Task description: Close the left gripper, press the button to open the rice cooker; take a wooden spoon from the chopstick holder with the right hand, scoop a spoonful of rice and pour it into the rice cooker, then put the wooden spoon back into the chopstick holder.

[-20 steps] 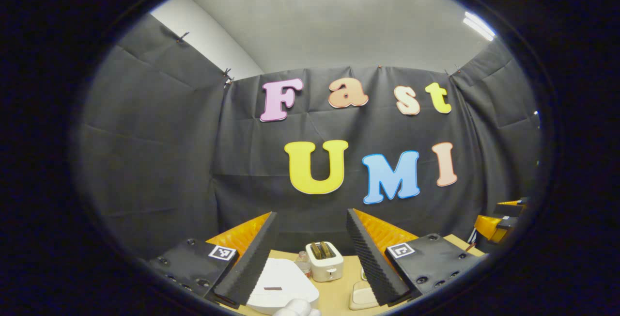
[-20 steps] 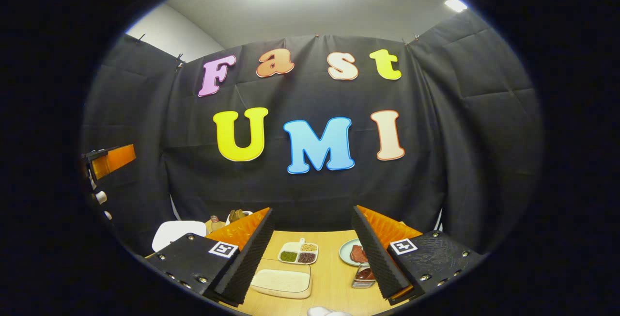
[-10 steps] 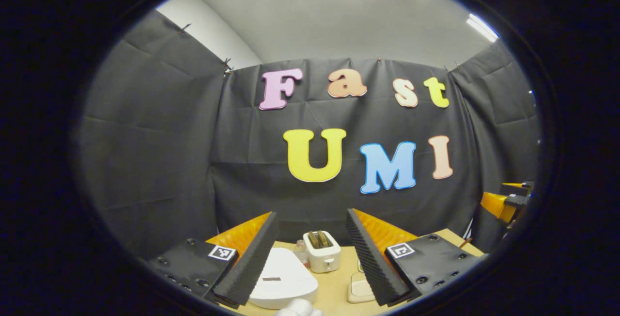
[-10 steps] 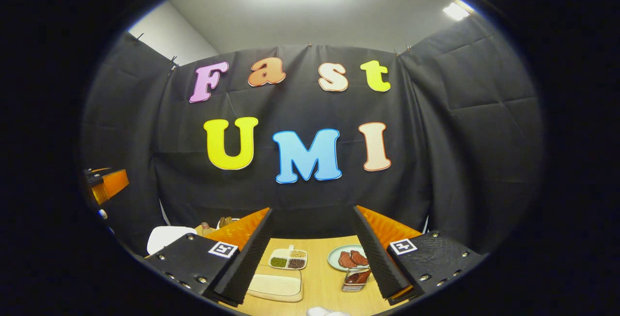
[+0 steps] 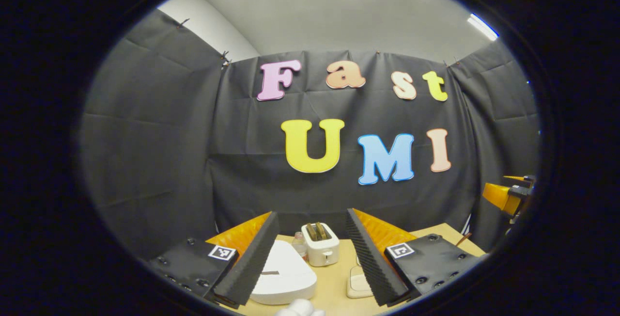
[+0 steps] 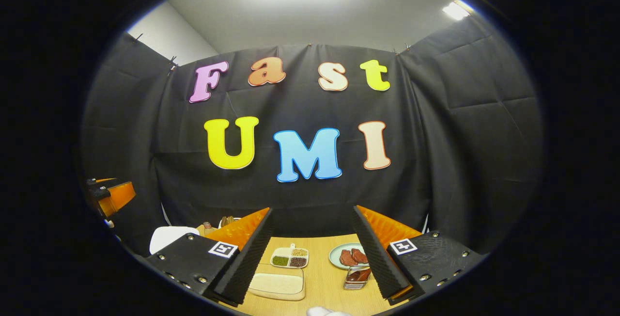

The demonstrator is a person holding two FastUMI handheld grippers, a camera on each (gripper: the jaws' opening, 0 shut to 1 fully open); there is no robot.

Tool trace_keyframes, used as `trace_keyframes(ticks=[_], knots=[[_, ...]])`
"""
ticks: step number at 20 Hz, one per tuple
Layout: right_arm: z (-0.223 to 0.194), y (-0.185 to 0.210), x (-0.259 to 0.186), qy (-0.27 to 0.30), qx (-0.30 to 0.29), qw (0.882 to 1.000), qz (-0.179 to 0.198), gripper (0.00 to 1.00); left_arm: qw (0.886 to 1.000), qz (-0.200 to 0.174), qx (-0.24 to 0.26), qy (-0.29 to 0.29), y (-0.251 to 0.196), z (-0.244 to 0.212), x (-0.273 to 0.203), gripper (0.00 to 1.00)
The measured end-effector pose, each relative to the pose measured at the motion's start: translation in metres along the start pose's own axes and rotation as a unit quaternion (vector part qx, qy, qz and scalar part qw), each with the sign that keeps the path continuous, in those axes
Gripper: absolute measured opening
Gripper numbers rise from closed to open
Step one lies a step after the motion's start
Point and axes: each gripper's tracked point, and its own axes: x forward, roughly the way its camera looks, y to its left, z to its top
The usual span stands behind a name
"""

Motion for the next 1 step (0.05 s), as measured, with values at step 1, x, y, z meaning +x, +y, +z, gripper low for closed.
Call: trace_keyframes(ticks=[1], knots=[[0.0005, -0.0012, -0.0004, -0.001, -0.001, 1.000, -0.001, 0.98, 1.000, 0.003, 0.002, -0.002, 0.0025, 0.0014, -0.0005, 0.99]])
